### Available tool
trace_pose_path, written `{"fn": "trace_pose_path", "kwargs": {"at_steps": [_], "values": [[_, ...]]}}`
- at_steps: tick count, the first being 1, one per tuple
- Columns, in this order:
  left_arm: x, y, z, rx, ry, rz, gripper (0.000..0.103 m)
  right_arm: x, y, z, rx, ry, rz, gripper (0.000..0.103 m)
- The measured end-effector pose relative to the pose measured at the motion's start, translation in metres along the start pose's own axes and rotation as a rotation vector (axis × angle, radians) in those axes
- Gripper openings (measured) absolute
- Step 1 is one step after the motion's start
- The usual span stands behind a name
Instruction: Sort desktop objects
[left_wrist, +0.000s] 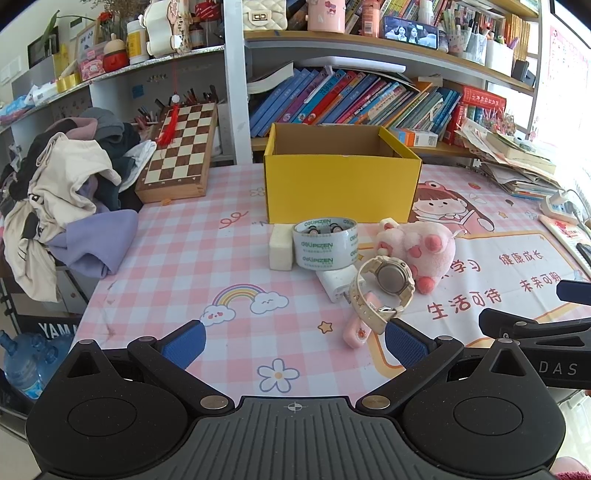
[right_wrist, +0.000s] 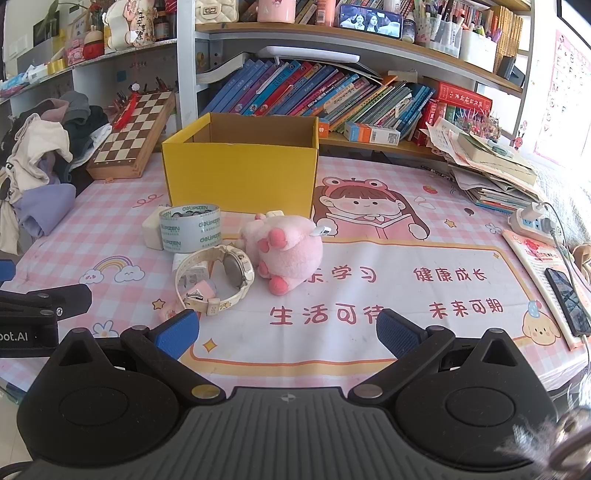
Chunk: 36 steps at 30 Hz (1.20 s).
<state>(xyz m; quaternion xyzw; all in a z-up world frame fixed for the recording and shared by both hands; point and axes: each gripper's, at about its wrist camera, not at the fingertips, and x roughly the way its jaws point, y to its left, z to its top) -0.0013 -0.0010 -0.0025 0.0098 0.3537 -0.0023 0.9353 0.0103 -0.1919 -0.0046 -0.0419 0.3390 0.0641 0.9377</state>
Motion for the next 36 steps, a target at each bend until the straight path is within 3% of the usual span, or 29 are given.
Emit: {"fn": "trace_pose_path", "kwargs": {"at_steps": [36], "values": [[0.0023,0.0015,0.0016,0.004,0.007,-0.008,0.103,0.0008,0.0062,-0.0034,-0.018,0.007,0.002,0.103]]}}
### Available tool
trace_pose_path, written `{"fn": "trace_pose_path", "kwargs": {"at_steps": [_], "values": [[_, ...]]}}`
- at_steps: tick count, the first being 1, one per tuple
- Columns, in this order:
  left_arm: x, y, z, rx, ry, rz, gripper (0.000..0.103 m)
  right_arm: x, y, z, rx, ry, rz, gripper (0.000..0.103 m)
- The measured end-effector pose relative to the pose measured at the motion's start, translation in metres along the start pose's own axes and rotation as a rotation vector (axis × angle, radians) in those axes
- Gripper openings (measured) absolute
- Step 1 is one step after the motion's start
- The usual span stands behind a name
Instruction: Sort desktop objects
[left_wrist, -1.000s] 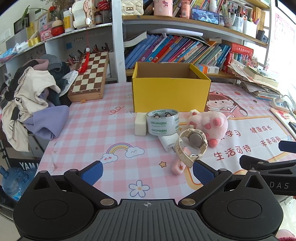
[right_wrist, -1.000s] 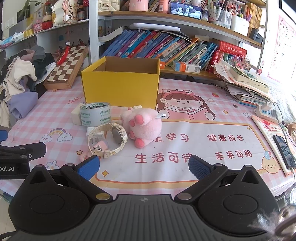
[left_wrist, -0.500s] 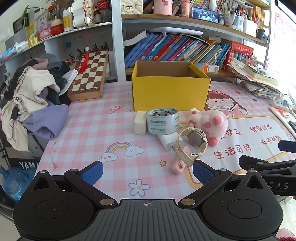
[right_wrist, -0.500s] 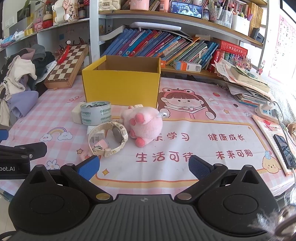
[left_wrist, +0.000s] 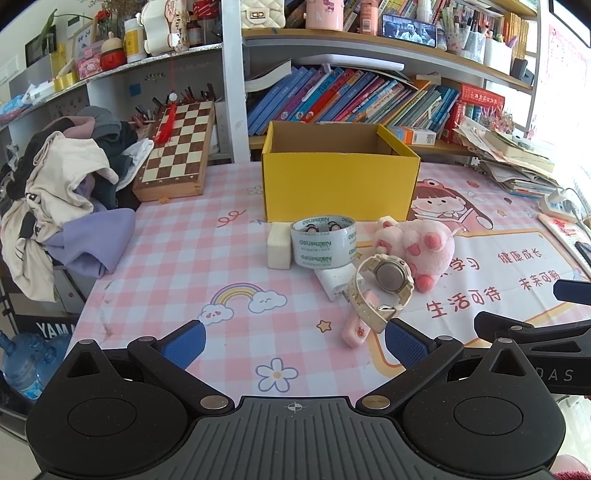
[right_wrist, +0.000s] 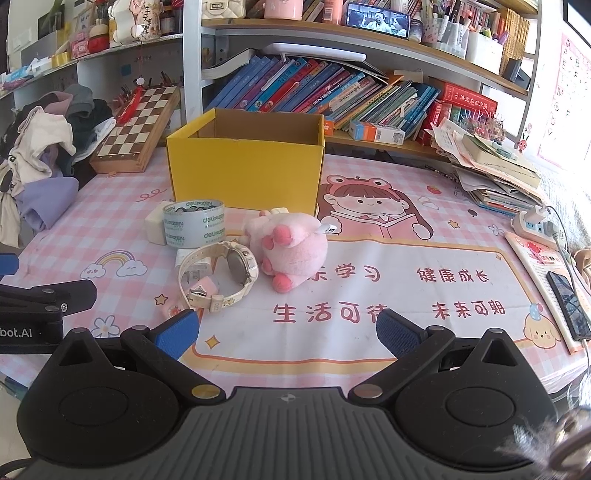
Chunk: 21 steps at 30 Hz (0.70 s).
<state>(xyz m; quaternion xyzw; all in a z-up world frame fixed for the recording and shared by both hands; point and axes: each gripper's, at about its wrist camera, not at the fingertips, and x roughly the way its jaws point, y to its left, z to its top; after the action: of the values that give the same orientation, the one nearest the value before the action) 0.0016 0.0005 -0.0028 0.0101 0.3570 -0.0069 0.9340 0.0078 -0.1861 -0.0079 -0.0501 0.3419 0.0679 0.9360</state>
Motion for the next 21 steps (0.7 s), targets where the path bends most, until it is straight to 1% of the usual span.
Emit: {"fn": "trace_pose_path", "kwargs": {"at_steps": [4,21], "values": [[-0.0003,0.0003,0.0007,0.003,-0.007,0.0,0.103,0.0015,0.0011,0.0004,0.0,0.002,0.002,0.103],[0.0055,0.0088,0.0008,-0.008,0.009,-0.002,0.103,0.0071,0.0049,0.0046,0.001,0.011,0.014,0.103]]}}
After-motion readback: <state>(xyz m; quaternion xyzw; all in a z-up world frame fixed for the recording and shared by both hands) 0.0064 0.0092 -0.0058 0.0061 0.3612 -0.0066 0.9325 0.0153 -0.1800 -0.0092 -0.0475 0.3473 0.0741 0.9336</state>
